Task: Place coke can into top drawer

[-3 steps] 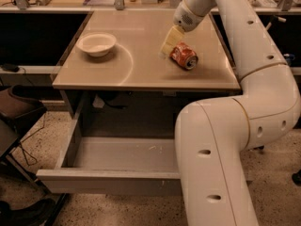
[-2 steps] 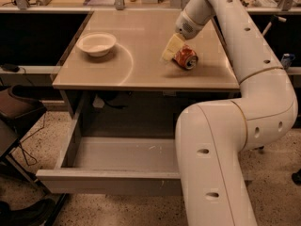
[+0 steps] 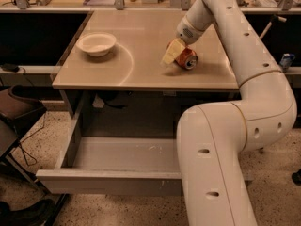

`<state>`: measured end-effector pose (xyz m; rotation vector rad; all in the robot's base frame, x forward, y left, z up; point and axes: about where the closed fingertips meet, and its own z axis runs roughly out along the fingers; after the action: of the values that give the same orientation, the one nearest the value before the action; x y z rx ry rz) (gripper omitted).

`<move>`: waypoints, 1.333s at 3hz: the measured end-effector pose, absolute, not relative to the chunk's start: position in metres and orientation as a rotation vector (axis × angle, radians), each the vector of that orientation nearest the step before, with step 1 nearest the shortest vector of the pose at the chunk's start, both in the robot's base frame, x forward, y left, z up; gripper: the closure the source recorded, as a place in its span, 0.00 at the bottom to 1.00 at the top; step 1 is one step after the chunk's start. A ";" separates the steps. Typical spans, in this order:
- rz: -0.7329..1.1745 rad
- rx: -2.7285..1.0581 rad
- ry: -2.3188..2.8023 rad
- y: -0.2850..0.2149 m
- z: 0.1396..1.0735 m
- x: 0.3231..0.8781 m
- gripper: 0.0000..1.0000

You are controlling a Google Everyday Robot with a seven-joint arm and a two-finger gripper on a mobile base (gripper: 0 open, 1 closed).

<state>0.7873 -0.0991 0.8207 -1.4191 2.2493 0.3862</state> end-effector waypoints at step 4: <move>0.439 -1.406 2.200 -0.110 0.843 0.773 0.89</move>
Offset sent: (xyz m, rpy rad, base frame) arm 0.0000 0.0000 0.0000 0.0000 0.0000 0.0000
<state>0.7726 -0.1102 0.8433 -1.4058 2.1996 0.4395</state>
